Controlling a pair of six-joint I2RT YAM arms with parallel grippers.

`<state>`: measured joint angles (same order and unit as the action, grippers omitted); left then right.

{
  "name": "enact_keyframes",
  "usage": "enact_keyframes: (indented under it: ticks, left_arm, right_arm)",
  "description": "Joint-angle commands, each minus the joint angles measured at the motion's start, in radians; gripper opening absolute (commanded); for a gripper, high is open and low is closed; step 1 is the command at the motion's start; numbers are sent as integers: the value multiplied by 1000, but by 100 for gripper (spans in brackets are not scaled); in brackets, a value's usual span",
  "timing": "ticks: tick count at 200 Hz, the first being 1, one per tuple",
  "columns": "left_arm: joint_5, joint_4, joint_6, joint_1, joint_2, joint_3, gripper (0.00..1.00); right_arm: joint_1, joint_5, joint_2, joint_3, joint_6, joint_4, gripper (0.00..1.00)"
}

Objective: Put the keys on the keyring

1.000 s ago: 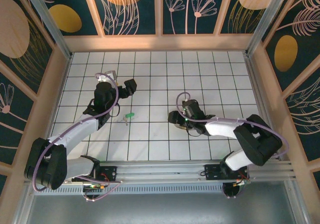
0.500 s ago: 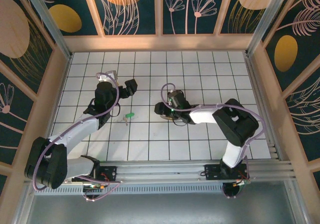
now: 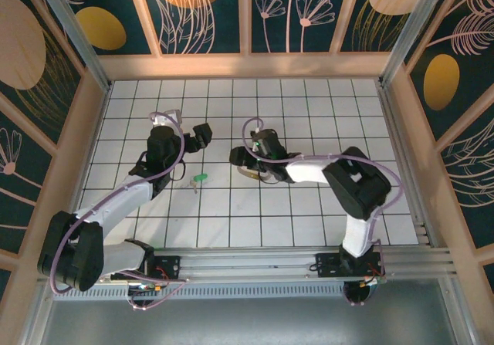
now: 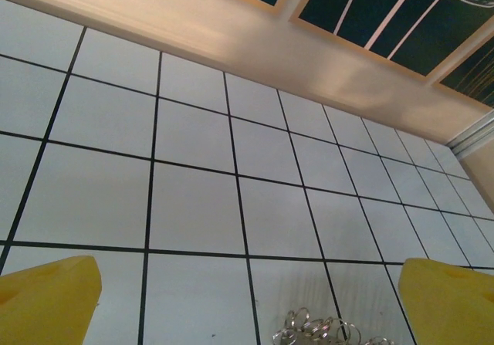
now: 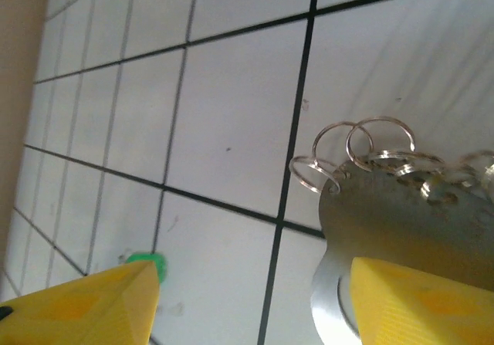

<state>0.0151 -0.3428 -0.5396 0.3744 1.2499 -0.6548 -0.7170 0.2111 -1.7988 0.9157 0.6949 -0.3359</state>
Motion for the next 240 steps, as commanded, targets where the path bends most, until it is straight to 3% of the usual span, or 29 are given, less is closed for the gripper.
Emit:
enact_keyframes:
  ticks: [1,42,64,111,149,240]
  left_arm:
    - [-4,17,11,11,-30,-17,99]
    - [-9,8,-36,61,-74,29,99]
    - [9,16,-52,104,-73,32,99]
    - [81,-15,-89,205,-23,7,99]
    - [115,-48,-115,242,33,-7,99]
    - [101,-80,-99,251,132,-55,99]
  right_arm:
    - [38,-43,178,-87,-53,42,69]
    - [127,-115,462,-330,-112,143,82]
    - [164,-134,613,-446,-116,170,99]
    - [238,-151,809,-565,-67,195,99]
    - [304,29,758,-530,-117,184,98]
    - [302,152,512,-491,-122,28,85]
